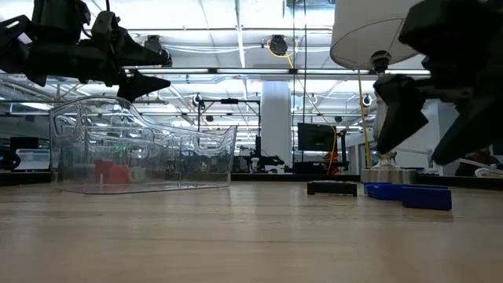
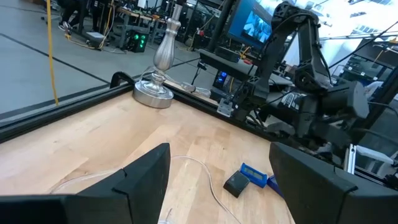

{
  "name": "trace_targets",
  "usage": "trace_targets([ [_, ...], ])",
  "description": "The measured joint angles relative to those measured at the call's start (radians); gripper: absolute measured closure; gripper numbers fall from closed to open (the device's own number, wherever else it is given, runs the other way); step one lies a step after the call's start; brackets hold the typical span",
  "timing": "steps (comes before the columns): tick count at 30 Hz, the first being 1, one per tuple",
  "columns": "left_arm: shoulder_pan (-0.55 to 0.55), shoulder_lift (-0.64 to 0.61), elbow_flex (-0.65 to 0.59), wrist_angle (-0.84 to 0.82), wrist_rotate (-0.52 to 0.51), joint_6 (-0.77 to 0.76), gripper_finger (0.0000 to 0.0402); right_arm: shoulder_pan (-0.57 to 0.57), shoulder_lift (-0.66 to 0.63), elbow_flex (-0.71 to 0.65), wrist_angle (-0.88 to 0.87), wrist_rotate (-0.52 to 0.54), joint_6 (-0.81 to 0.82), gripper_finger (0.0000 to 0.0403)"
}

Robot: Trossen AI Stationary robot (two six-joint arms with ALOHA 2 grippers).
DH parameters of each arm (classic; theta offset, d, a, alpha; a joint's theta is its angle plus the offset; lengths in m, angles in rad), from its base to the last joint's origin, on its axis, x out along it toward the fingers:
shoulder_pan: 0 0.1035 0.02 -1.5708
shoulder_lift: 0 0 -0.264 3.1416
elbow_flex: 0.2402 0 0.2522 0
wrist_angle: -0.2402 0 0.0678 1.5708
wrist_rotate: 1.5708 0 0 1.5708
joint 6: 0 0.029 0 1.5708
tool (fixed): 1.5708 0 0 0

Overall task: Pick & Place Office items
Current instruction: Put the dark blue digital clock into the bottom transparent bin

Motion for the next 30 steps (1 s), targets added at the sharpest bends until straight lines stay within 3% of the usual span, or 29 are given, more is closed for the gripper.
trace_targets([
  [6,0.0,0.0,0.0,-0.006,-0.007,-0.001,0.0124,-0.022,0.047,0.0,-0.034,-0.103,0.043,0.011],
  [20,0.0,0.0,0.0,-0.014,-0.01,0.002,0.0124,-0.022,0.103,0.001,-0.043,-0.126,0.106,0.011],
  [30,0.0,0.0,0.0,-0.014,-0.024,0.002,0.0124,-0.063,0.105,-0.001,-0.02,0.089,0.177,0.011],
])
